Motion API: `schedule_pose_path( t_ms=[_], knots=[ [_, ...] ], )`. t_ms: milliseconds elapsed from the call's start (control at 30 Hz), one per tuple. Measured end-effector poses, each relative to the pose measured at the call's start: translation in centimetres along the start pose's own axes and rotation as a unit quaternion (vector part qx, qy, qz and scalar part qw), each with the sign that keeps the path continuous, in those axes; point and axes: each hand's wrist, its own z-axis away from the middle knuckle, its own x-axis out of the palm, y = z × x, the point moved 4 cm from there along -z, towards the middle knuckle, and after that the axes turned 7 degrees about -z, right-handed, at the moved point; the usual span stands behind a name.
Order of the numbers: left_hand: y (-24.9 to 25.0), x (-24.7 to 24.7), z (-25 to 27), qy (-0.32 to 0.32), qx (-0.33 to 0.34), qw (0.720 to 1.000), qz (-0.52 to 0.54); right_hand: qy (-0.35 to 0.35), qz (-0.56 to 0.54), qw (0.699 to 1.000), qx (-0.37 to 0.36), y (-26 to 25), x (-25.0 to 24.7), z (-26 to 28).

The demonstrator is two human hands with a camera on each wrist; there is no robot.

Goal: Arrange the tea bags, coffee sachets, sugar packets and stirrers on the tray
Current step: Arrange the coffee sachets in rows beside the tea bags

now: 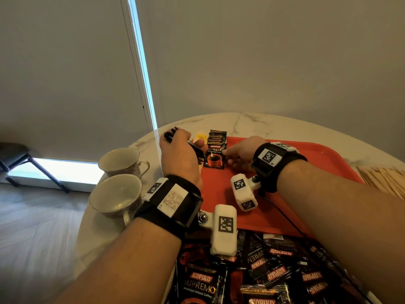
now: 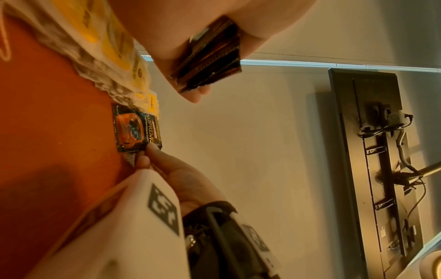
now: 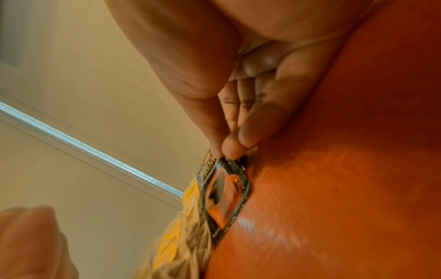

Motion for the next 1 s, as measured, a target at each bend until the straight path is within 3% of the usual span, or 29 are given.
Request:
schedule_pose_path(
  t_ms=[333,433,567,767,1000],
  knots=[
    [-0.6,0.1,0.1,-0.005,-0.018,0.999,-0.026,-0.040,-0.142,0.989,-0.015,-0.3,-1.1,2.8],
    [-0.7,0.5,0.4,-0.030,-0.008,0.999,-0.026,-0.110,-0.169,0.979,-0.018,-1.2,-1.6,5.2],
    [-0.4,0.9,0.8,-0.062,0.005,0.998,-0.009,-0.209,-0.123,0.968,-0.059,-1.7,-1.2,7.4],
    [-0.1,1.0,1.2,-0.068,0.000,0.998,-0.012,-0.205,-0.192,0.954,-0.107,-1.2,-1.0,6.5],
    [0.2,0.8,1.1,-0.056,0.021,0.998,-0.036,-0.243,-0.243,0.917,-0.203,-2.8,-1.3,7.5]
  ],
)
